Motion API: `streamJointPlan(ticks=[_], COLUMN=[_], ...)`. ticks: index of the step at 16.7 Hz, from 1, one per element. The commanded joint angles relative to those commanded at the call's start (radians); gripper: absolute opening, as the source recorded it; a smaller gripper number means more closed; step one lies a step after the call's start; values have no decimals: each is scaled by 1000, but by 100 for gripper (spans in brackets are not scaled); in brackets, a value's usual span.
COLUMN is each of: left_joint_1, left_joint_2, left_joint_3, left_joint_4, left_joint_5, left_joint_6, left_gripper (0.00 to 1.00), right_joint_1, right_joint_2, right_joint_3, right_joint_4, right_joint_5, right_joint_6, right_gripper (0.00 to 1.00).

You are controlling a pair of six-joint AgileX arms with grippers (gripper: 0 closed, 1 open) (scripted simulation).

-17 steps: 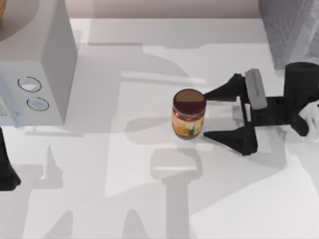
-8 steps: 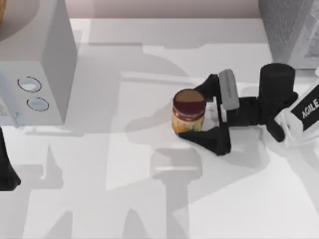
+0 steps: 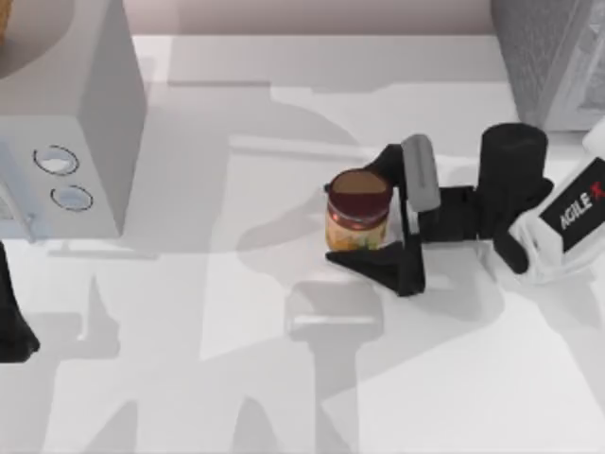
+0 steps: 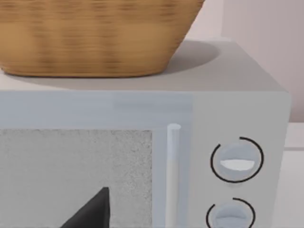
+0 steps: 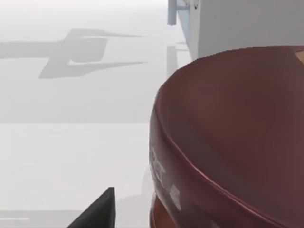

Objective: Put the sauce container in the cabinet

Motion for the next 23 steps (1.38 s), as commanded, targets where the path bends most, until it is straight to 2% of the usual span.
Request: streamJointPlan(ticks=[11,23], left_joint_1=[0,0], left_joint_2=[0,0], left_joint_3=[0,0], left_joint_4=[0,0], left_joint_5=[0,0], left_joint_6=[0,0], left_gripper=[100,100], right_joint_1=[0,-3], right_joint_2=[0,-40], right_joint_3=[0,5], right_joint_4=[0,-39], right_joint_5=[0,0], right_joint_6=[0,-1], right_gripper=[2,0])
